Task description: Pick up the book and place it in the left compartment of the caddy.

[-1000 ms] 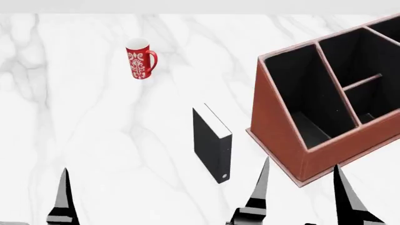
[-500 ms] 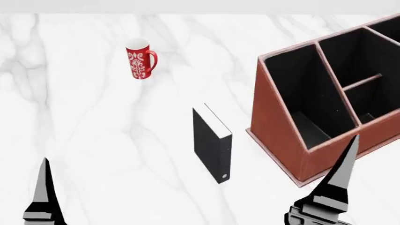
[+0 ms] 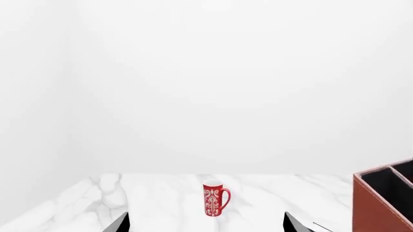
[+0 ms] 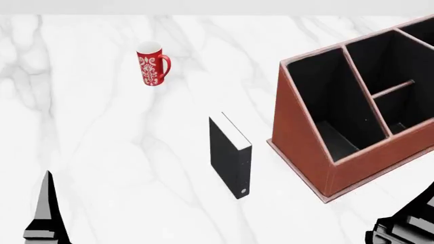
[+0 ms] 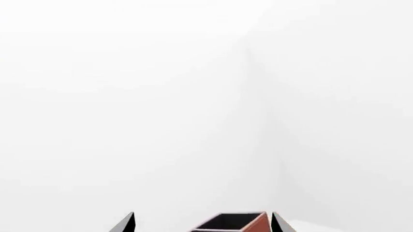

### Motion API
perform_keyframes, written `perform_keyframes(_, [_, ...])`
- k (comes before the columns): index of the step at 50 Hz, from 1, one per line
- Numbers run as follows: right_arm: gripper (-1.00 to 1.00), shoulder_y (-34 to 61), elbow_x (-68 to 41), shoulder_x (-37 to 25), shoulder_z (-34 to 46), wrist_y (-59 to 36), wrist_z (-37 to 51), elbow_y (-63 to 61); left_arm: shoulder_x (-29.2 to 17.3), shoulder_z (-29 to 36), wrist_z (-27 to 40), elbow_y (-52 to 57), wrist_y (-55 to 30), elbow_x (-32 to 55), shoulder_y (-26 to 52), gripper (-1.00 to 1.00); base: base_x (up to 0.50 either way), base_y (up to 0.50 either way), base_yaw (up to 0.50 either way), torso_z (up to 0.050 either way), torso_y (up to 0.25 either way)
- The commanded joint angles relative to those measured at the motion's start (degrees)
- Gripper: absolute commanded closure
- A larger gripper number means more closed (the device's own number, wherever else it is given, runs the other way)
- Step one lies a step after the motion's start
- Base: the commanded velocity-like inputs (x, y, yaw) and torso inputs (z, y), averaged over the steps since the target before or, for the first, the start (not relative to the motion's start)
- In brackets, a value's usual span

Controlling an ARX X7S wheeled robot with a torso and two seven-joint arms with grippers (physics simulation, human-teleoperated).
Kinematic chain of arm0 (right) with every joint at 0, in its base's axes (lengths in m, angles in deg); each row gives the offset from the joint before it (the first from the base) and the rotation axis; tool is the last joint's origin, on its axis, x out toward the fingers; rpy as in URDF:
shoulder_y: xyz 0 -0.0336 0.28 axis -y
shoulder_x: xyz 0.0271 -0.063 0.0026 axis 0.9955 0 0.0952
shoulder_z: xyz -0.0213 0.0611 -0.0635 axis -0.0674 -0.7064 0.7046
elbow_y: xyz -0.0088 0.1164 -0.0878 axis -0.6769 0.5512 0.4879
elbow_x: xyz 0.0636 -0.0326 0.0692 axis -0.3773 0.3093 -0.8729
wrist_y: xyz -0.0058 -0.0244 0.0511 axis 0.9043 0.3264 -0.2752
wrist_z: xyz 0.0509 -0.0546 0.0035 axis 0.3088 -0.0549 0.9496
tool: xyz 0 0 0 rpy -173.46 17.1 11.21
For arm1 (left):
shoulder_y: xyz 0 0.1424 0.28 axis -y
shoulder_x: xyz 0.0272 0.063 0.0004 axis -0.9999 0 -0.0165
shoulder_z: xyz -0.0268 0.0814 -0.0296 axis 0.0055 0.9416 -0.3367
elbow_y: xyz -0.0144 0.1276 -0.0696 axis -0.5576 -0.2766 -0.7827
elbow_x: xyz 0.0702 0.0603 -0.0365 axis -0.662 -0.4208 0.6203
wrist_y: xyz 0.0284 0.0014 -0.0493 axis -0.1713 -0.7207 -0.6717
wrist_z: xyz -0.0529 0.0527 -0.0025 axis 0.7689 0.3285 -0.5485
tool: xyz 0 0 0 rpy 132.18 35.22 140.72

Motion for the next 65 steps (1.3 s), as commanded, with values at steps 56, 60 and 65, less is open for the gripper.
perform_keyframes(56, [-1.0, -1.91, -3.84, -1.38, -0.22, 5.39, -1.42, 0.75, -1.64, 0.03, 2.42, -2.07, 2.63, 3.57, 0.37, -1.0, 0.32, -0.06, 0.0, 0.0, 0.0])
perform_keyframes(60, [-1.0, -1.97, -3.92, -1.49, -0.03, 5.6, -1.37, 0.87, -1.97, 0.26, 2.74, -2.34, 3.0, 3.7, 0.35, -1.0, 0.0, -0.5, 0.0, 0.0, 0.0])
perform_keyframes(65, [-1.0, -1.98, -3.91, -1.71, 0.18, 5.54, -1.12, 0.96, -2.33, 0.34, 3.21, -2.01, 2.73, 4.25, 0.37, -1.0, 0.0, -0.5, 0.0, 0.0, 0.0])
